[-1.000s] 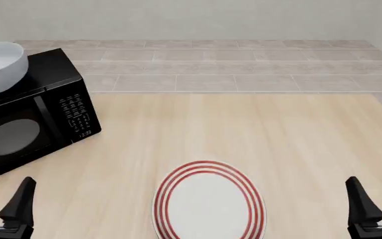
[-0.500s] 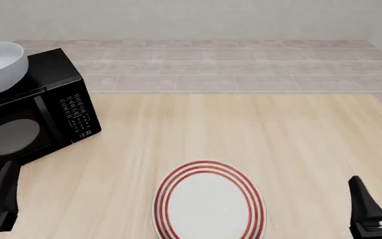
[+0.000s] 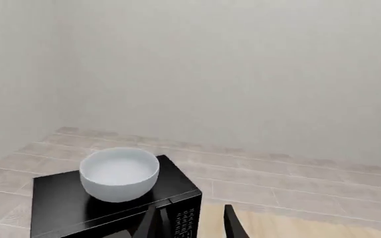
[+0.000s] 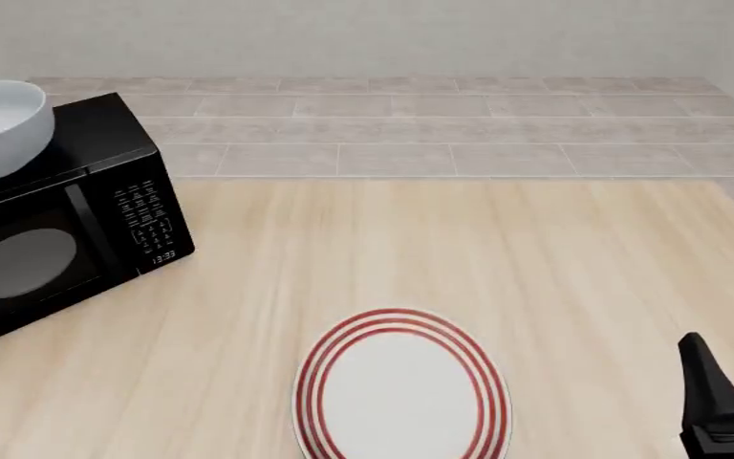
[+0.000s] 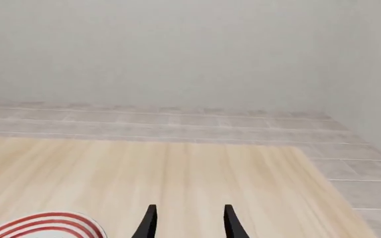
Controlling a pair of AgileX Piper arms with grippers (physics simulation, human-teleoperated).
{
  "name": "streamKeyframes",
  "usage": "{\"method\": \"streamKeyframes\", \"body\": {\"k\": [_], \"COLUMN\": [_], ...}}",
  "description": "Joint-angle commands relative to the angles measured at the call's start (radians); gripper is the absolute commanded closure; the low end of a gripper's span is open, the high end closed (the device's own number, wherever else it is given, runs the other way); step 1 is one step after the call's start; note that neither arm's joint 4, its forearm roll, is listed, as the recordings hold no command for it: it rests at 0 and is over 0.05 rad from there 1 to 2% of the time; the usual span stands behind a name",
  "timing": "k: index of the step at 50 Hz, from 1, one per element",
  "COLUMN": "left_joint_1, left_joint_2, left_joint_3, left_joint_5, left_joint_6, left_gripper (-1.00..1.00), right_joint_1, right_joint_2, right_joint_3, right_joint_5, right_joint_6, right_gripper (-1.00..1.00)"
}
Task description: Pick up the white bowl and put it on the plate.
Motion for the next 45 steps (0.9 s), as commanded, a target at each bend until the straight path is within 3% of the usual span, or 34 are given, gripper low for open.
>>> {"method": "streamKeyframes", "body": {"k": [1,6,13,17,20,28,31,33,45], "left_joint_1": [0.17,0.202,0.335,0.359,0.373,0.402,0.427,0.417,0.512], "left_joint_2": [0.158,0.182,0.304,0.353,0.4,0.518,0.545,0.61,0.715], "left_joint_3": [-0.185,-0.229,-0.282,-0.313,-0.388,-0.575,-0.594,-0.699,-0.772], "left_joint_5": [0.028,0.054,0.05,0.064,0.114,0.224,0.228,0.281,0.293], "left_joint_6": [-0.083,-0.131,-0.163,-0.188,-0.202,-0.17,-0.141,-0.125,-0.085], "left_gripper": [-1.0,-1.0,-1.0,-1.0,-1.0,-1.0,-1.0,-1.0,-1.0], "right_joint_1": [0.01,0.022,0.033,0.034,0.033,0.051,0.059,0.062,0.085], "right_joint_2": [-0.001,-0.001,-0.001,-0.001,-0.001,-0.001,-0.001,-0.001,-0.001], "right_joint_3": [-0.007,-0.002,-0.006,0.012,0.012,0.008,0.012,0.019,0.025], "right_joint_5": [0.0,-0.002,0.0,-0.01,-0.009,-0.007,-0.011,-0.017,-0.019], "right_joint_6": [-0.001,-0.001,-0.005,-0.004,-0.007,-0.009,-0.014,-0.015,-0.025], "right_gripper": [-1.0,-1.0,-1.0,-1.0,-1.0,-1.0,-1.0,-1.0,-1.0]}}
